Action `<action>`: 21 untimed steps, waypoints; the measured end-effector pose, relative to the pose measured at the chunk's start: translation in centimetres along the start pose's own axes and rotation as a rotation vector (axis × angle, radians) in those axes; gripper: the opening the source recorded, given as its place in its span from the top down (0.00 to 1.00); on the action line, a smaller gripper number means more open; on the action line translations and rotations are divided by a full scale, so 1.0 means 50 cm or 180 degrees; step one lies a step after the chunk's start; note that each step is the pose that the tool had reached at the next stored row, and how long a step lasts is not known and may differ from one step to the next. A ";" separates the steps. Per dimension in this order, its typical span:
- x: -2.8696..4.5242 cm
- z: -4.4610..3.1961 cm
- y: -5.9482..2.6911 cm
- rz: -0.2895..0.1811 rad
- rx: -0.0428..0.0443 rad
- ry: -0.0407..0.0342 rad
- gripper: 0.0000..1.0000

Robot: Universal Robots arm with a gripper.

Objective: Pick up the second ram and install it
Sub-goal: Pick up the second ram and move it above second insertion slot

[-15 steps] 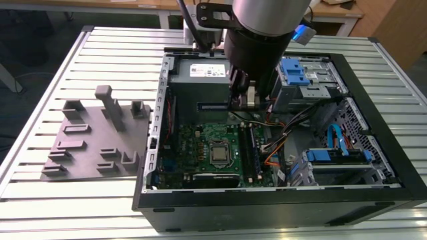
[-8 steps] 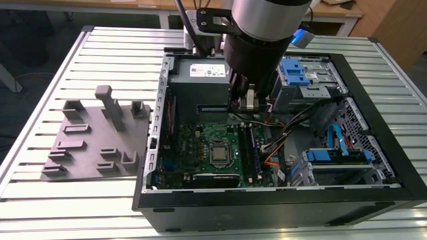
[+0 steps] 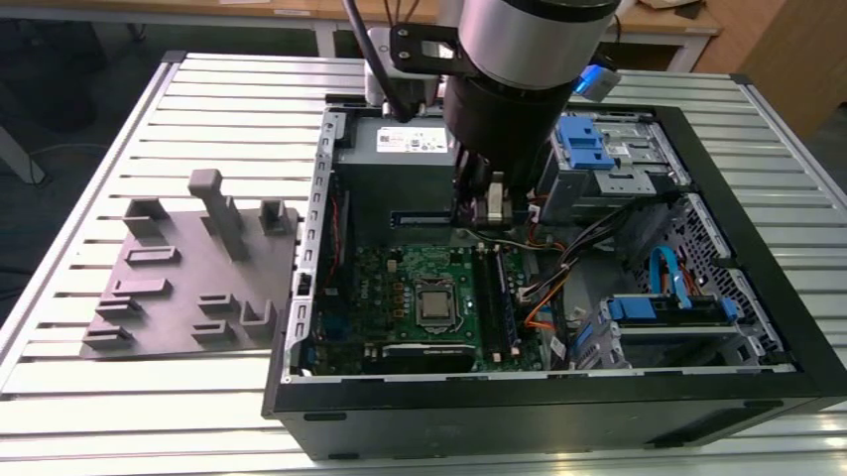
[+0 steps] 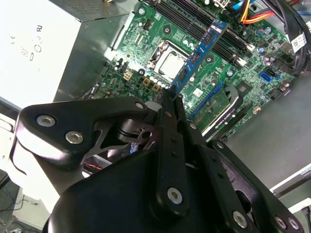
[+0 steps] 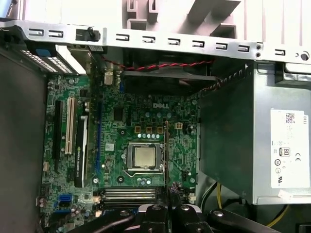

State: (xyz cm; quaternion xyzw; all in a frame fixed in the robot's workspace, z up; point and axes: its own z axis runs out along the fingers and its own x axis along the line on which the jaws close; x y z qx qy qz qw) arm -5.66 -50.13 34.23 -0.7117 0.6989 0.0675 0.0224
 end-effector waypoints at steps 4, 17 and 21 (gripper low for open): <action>0.003 0.009 -0.001 0.0000 0.0000 0.0000 0.86; 0.013 0.028 -0.002 0.0000 0.0000 0.0000 0.86; 0.019 0.035 -0.002 0.0000 0.0000 0.0000 0.86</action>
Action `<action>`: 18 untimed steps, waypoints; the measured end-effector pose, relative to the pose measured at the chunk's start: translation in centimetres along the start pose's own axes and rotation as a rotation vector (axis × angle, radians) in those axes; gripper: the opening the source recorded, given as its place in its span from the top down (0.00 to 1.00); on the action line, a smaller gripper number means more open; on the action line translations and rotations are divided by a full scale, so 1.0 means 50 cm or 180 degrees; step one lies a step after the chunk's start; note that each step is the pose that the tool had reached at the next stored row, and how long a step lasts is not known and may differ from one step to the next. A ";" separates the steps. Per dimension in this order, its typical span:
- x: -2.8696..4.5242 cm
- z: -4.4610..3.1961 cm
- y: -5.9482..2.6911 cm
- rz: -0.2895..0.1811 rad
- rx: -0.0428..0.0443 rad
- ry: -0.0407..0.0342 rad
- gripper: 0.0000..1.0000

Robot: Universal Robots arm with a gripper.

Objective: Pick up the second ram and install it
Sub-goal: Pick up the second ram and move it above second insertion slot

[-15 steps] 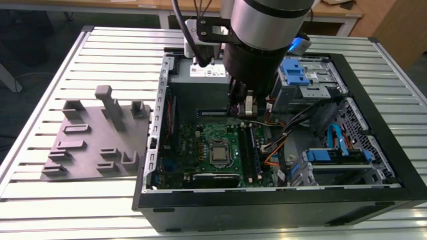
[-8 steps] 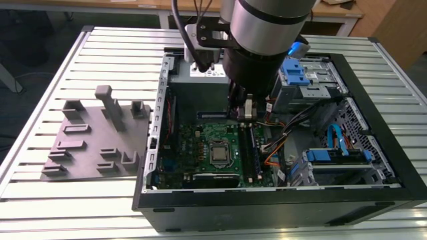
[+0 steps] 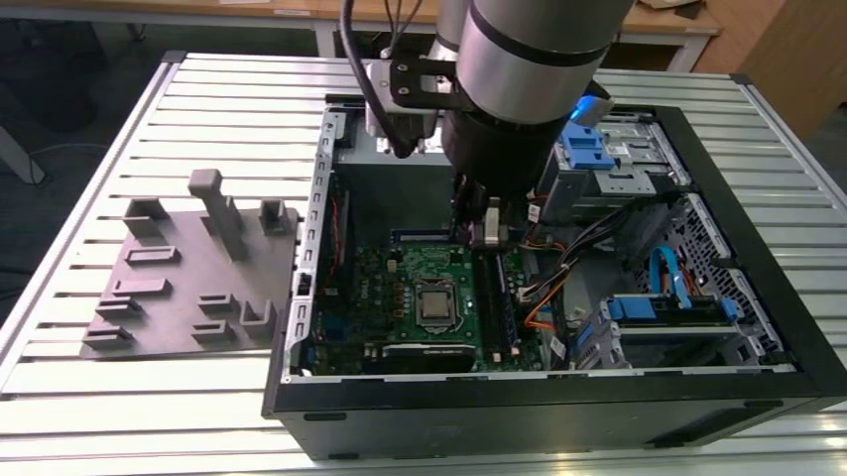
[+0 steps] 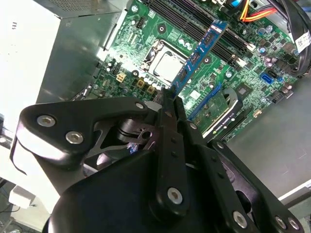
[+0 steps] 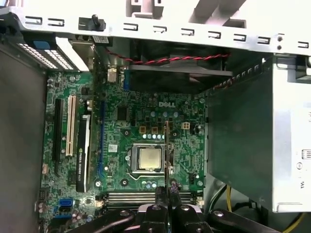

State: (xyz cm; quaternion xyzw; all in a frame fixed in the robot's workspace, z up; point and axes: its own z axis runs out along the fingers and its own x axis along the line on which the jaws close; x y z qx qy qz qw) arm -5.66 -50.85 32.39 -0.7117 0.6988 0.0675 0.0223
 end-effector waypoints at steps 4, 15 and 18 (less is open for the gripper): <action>0.010 0.009 -0.001 0.0000 0.0000 -0.0001 0.86; 0.038 0.036 -0.015 0.0001 -0.0007 0.0000 0.86; 0.047 0.040 -0.015 0.0001 -0.0007 0.0000 0.86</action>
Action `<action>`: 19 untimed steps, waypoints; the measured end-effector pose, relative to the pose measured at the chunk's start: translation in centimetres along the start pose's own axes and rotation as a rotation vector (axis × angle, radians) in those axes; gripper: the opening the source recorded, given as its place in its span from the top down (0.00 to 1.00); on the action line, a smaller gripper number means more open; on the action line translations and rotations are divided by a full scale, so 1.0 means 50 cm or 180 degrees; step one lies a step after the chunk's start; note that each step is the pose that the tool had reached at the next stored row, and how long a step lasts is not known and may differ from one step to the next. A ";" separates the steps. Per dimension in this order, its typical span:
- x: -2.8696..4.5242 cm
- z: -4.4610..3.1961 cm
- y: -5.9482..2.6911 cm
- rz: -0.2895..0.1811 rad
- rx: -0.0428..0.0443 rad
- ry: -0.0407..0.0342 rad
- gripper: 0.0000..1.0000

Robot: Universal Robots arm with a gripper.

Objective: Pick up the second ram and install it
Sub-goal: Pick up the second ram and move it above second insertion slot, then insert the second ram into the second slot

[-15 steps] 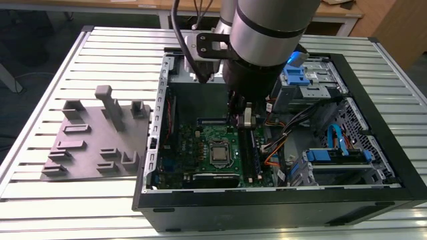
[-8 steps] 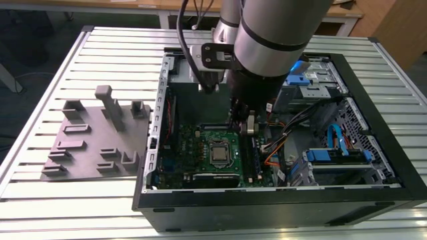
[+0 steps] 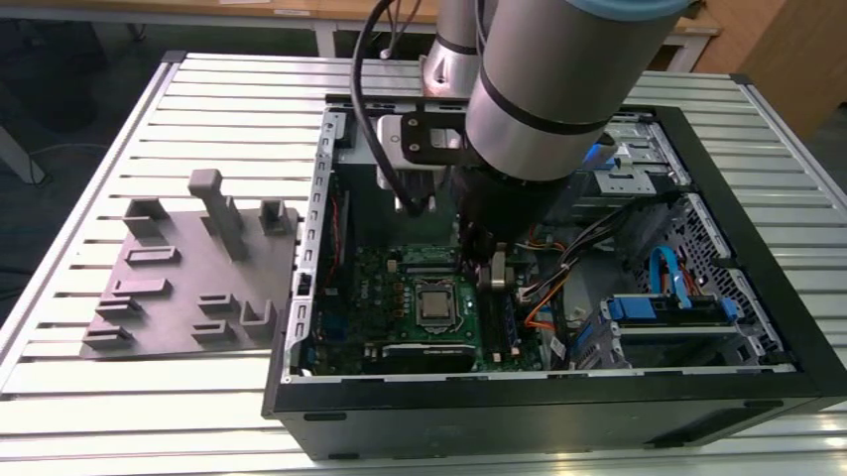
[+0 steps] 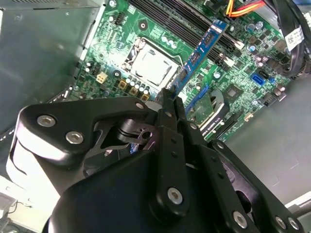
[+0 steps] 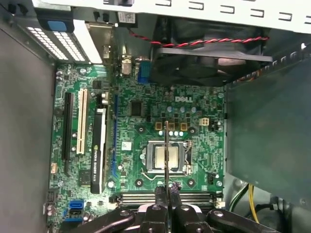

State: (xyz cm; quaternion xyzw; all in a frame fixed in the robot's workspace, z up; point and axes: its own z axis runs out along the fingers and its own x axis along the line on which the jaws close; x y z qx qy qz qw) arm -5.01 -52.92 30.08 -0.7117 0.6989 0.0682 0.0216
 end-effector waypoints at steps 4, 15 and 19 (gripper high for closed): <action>0.000 0.000 0.000 0.0000 0.0000 0.0000 0.86; 0.000 0.001 0.000 0.0001 0.0000 0.0000 0.86; 0.000 0.001 -0.001 0.0044 0.0006 -0.0003 0.86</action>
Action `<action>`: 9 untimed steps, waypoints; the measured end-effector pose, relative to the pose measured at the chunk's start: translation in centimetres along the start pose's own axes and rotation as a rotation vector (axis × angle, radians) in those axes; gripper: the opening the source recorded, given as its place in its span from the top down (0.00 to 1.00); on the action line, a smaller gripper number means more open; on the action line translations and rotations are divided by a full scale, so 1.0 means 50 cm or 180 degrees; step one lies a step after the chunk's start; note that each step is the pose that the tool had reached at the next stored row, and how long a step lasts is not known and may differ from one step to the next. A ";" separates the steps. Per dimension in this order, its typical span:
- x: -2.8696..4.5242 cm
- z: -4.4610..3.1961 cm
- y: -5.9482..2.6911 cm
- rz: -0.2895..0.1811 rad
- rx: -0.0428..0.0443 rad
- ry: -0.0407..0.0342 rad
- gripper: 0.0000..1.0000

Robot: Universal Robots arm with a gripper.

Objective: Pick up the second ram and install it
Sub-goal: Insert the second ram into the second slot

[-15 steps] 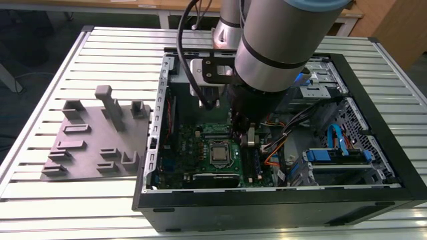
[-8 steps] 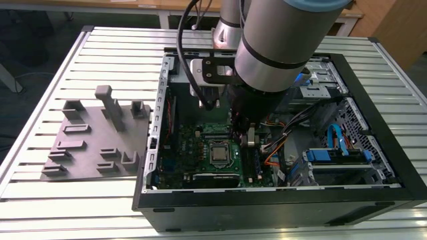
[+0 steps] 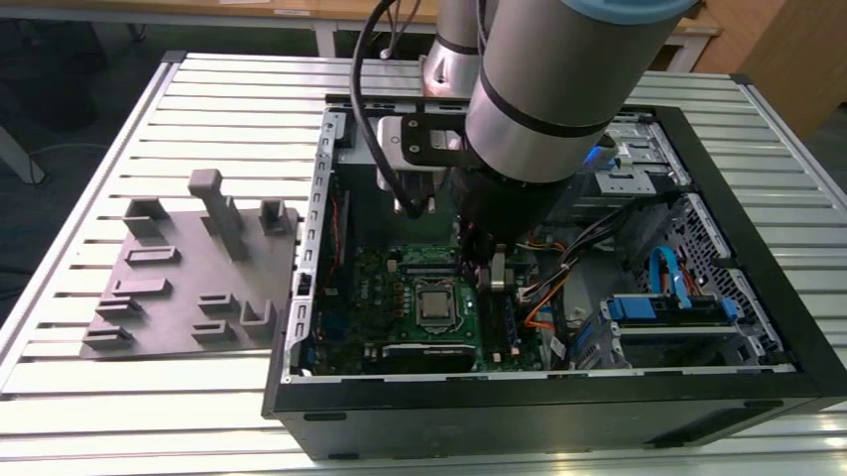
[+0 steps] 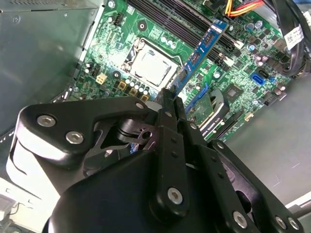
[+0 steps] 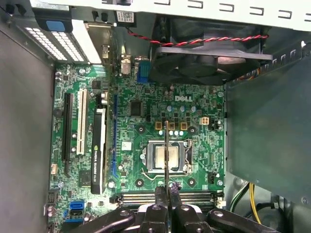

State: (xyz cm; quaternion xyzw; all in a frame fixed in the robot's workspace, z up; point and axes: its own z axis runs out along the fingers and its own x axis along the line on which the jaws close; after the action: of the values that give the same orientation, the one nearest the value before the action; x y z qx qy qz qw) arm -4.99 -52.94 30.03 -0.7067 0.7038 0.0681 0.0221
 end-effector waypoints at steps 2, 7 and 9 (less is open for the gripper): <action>0.000 0.000 0.000 0.0067 0.0008 -0.0004 0.86; 0.000 0.001 0.000 0.0311 0.0040 -0.0020 0.86; 0.000 0.001 0.000 0.0402 0.0052 -0.0026 0.86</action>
State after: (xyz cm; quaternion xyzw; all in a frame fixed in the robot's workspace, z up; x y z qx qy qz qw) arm -4.99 -52.94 29.99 -0.6604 0.7475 0.0665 0.0264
